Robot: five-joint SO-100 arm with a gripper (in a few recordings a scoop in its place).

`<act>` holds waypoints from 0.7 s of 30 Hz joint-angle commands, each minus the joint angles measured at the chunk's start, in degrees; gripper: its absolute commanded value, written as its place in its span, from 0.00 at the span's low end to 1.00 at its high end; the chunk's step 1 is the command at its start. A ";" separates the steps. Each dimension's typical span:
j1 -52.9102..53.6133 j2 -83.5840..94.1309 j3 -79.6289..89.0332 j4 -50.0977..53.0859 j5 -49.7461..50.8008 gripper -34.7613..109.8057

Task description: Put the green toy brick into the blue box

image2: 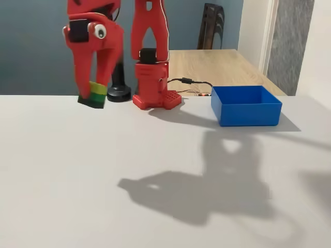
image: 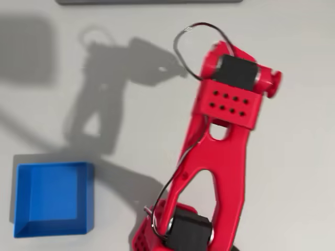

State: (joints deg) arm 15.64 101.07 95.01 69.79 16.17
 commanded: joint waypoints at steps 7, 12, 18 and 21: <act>-20.65 3.08 -3.25 1.32 -4.13 0.24; -30.32 3.08 -3.69 4.04 -5.10 0.24; -42.54 3.08 -5.36 9.84 -5.45 0.24; -48.78 3.08 -6.06 12.30 -5.89 0.24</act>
State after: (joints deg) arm -24.79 101.07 93.52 79.19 10.20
